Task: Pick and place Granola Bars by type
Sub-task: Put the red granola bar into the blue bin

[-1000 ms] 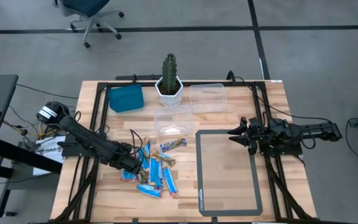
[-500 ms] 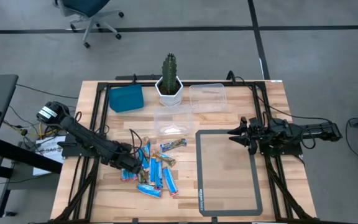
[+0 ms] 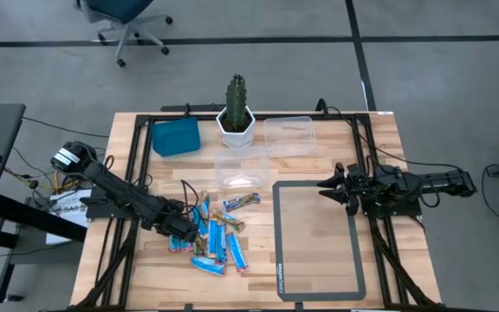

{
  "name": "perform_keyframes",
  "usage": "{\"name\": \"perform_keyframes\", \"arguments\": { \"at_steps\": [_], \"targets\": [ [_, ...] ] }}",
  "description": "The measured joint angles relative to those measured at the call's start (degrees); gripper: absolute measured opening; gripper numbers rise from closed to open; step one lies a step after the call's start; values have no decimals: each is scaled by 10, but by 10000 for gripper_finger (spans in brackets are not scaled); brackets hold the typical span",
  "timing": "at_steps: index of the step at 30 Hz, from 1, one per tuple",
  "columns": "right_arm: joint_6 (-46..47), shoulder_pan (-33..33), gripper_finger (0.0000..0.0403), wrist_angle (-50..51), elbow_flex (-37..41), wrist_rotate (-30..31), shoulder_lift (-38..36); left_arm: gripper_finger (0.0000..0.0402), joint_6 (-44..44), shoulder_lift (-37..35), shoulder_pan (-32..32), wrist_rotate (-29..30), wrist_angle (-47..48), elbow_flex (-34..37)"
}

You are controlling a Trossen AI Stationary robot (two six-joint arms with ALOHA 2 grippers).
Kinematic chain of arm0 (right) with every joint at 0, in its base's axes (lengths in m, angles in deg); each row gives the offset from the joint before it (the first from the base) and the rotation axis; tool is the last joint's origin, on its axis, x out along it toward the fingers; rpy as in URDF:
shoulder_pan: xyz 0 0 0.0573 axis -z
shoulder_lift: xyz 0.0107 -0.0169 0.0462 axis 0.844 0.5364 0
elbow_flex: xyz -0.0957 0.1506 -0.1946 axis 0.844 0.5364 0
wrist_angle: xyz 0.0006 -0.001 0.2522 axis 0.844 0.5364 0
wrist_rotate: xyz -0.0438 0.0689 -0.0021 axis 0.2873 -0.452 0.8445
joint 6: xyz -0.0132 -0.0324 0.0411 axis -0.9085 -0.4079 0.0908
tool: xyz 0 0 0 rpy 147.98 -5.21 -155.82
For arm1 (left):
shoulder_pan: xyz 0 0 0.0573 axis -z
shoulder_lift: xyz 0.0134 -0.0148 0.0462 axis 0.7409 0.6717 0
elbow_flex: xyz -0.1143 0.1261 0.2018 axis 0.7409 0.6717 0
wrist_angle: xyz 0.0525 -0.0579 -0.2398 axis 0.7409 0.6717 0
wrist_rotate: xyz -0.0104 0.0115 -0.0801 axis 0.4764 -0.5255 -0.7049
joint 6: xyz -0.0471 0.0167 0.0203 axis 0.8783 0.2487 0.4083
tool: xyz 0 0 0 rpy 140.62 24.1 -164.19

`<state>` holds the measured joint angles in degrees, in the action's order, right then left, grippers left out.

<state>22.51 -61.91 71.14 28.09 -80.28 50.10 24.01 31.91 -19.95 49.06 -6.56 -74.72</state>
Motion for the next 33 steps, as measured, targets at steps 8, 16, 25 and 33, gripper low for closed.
{"name": "perform_keyframes", "arguments": {
  "at_steps": [8,16,25,33],
  "targets": [
    [0,0,143,0,0,0,0,48,1,-32,0,20,-6,0],
    [0,0,143,0,0,0,0,47,26,-95,0,68,-5,0],
    [0,0,141,0,0,0,0,47,34,-194,-11,222,17,-31],
    [0,0,143,0,0,0,0,47,-64,-299,-68,398,20,-46]
  ]
}}
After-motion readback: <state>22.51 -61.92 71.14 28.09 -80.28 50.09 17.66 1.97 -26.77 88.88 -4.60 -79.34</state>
